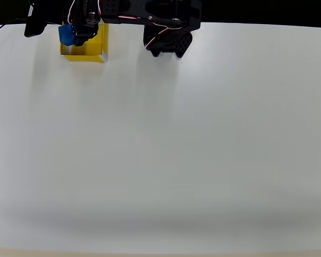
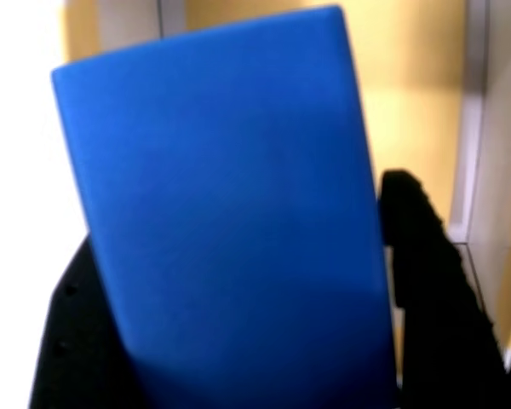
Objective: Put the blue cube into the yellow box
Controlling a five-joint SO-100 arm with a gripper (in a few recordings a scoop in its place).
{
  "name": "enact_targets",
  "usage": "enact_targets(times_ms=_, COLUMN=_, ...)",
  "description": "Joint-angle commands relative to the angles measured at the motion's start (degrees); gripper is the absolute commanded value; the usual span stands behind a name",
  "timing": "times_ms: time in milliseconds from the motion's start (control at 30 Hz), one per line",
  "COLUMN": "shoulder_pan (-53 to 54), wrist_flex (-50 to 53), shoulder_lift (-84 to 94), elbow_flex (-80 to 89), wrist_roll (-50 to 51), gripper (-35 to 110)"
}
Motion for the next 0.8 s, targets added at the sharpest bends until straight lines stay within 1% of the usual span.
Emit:
enact_targets(times_ms=0, shoulder_pan=1.41, wrist_flex=-4.04, shoulder_lift=5.98, elbow_flex=2.2, wrist_roll=-0.62, gripper=18)
enact_targets(times_ms=200, shoulder_pan=1.49, wrist_flex=-5.36, shoulder_lift=7.65, elbow_flex=5.62, wrist_roll=-0.53, gripper=18)
enact_targets(times_ms=367, shoulder_pan=2.11, wrist_flex=-8.61, shoulder_lift=8.09, elbow_flex=8.79, wrist_roll=-0.35, gripper=19)
enact_targets(times_ms=467, shoulder_pan=2.72, wrist_flex=-10.46, shoulder_lift=8.0, elbow_flex=10.02, wrist_roll=0.26, gripper=22)
enact_targets(times_ms=633, shoulder_pan=3.16, wrist_flex=-13.8, shoulder_lift=7.47, elbow_flex=11.34, wrist_roll=3.43, gripper=34)
enact_targets(times_ms=767, shoulder_pan=3.25, wrist_flex=-15.03, shoulder_lift=7.91, elbow_flex=12.04, wrist_roll=3.87, gripper=41)
